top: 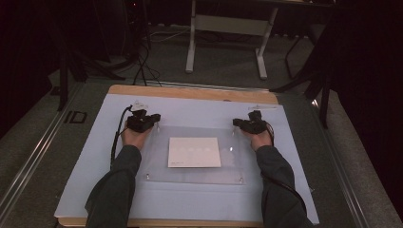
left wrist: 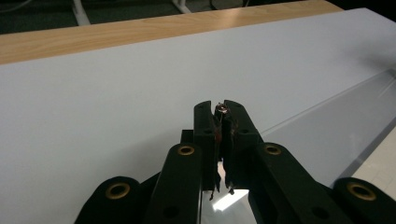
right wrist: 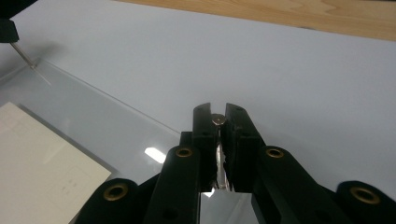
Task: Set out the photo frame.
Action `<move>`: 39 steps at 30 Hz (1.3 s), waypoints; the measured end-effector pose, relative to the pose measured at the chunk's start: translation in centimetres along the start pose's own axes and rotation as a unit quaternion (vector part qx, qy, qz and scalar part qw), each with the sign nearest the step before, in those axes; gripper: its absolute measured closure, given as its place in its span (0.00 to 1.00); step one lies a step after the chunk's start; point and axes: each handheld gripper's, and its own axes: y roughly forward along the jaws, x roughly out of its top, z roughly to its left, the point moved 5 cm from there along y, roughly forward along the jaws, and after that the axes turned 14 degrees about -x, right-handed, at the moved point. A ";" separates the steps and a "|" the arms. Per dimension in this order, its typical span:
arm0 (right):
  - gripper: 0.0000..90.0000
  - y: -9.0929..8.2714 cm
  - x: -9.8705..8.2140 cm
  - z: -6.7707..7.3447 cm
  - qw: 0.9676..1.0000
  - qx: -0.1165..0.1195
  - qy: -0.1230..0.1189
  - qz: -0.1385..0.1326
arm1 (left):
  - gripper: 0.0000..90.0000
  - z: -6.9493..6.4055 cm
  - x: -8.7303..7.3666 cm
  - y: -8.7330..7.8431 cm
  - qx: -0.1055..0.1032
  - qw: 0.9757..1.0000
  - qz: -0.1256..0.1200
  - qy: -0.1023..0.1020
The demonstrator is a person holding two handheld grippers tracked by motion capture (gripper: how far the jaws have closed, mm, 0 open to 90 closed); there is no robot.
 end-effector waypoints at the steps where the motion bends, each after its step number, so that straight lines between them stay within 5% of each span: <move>1: 0.93 0.1 0.1 -0.1 1.000 0.002 0.005 0.003 | 0.95 0.1 0.1 0.1 -0.001 1.000 0.000 -0.003; 14: 0.94 0.8 0.8 -0.5 0.999 0.008 0.027 0.022 | 0.95 0.8 0.6 0.7 -0.005 0.999 0.000 -0.034; 26: 0.95 1.7 1.4 -0.7 0.998 -0.002 0.049 0.032 | 0.94 1.3 1.2 1.7 0.021 0.998 0.008 -0.058; 39: 0.93 0.5 0.9 -0.6 1.000 -0.022 0.018 0.008 | 0.95 1.5 1.2 1.9 0.012 0.997 0.006 -0.082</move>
